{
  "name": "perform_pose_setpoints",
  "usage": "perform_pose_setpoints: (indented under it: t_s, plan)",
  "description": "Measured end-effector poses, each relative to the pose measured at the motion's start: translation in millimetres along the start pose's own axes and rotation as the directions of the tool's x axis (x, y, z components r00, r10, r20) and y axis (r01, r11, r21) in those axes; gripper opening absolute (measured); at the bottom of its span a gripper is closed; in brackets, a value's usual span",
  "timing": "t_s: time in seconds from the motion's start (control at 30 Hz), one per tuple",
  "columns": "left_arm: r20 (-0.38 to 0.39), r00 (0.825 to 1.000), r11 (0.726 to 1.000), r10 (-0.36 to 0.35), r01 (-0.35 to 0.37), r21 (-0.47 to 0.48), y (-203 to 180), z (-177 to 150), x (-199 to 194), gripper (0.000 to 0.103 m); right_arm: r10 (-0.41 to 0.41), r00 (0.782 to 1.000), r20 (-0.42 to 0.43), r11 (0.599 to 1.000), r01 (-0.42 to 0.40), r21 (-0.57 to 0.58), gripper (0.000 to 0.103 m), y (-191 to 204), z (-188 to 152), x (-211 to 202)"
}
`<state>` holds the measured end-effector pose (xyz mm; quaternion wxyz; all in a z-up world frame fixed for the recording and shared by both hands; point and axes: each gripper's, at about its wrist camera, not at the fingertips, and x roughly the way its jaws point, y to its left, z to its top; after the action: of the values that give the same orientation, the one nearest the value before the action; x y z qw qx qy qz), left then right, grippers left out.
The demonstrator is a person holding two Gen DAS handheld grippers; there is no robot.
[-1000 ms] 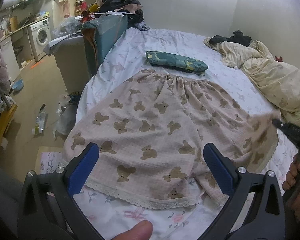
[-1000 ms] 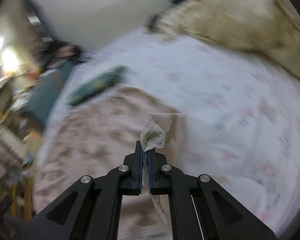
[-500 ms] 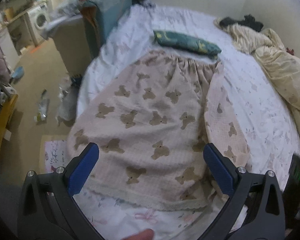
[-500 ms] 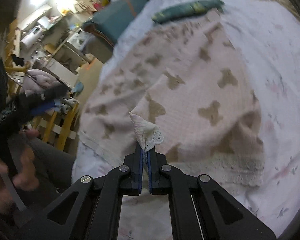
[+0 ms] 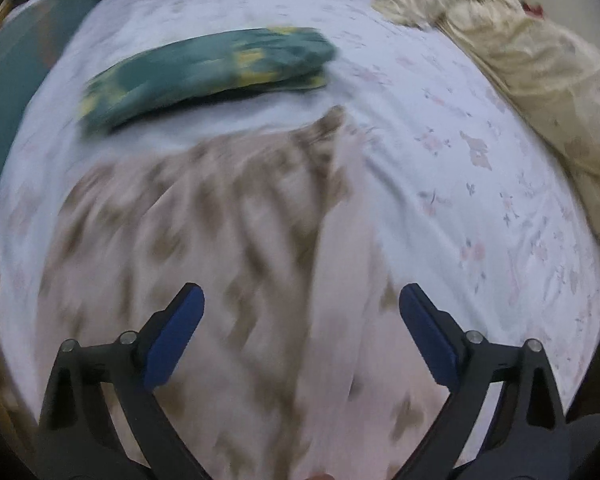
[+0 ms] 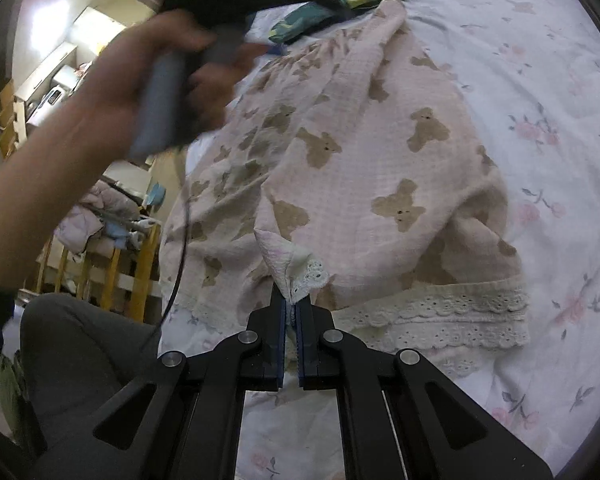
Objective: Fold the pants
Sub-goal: 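Lift the hem with the right gripper while the left gripper grasps the other leg hem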
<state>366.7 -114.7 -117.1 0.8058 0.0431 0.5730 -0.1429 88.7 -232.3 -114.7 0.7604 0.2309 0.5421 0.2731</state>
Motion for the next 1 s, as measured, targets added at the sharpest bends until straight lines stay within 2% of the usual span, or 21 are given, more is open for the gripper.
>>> perform_pose_setpoints:
  t_s: [0.1,0.13,0.17,0.2,0.23,0.27,0.37,0.43,0.77,0.87,1.0]
  plan:
    - [-0.008,0.999,0.996,0.038,-0.037,0.075,-23.0,22.2,23.2,0.079,-0.016,1.0,-0.013,1.0,0.017,0.015,0.003,-6.7,1.8,3.9]
    - [-0.026,0.999,0.996,0.025,-0.022,0.086,-27.0,25.9,29.9,0.065,-0.015,1.0,-0.016,1.0,0.016,0.026,0.004,-8.9,2.2,4.8]
    - [-0.058,0.998,0.995,0.02,-0.014,0.096,-30.7,28.3,38.0,0.047,-0.01,1.0,-0.018,0.999,0.01,0.035,0.004,-10.3,3.2,5.3]
    - [-0.099,0.995,0.994,0.02,-0.009,0.108,-32.8,30.1,46.6,0.036,-0.007,1.0,-0.018,1.0,0.008,0.03,0.004,-9.4,4.5,5.3]
    - [-0.128,0.992,0.993,0.007,0.008,0.118,-34.3,29.7,52.0,0.01,-0.007,1.0,-0.015,1.0,0.007,0.022,0.004,-8.7,4.8,5.3]
    - [-0.143,0.99,0.991,-0.002,0.021,0.13,-34.2,27.6,53.8,0.002,-0.002,1.0,-0.014,1.0,0.002,0.016,0.004,-7.4,6.1,5.2]
    - [-0.101,0.994,0.987,0.039,-0.023,0.162,-31.5,22.0,44.3,0.001,0.014,1.0,-0.007,1.0,-0.013,0.005,0.004,-4.1,7.6,4.9]
    - [-0.101,0.995,0.988,0.008,0.008,0.153,-25.1,18.3,35.4,0.0,0.02,1.0,-0.002,1.0,-0.02,-0.003,0.004,-0.8,8.4,4.2]
    - [0.01,1.0,0.99,0.003,-0.005,0.139,11.8,27.0,-35.0,0.0,0.049,0.998,0.038,0.987,-0.043,-0.156,0.004,41.2,13.0,-0.8]
    - [0.027,1.0,0.989,0.002,-0.006,0.147,34.2,32.7,-55.9,0.0,0.073,0.997,0.039,0.978,-0.064,-0.199,0.004,62.1,21.5,1.1]
    - [0.051,0.998,0.991,0.04,-0.046,0.128,76.9,35.5,-79.4,0.0,0.138,0.99,0.011,0.96,-0.131,-0.248,0.003,99.5,36.1,14.8]
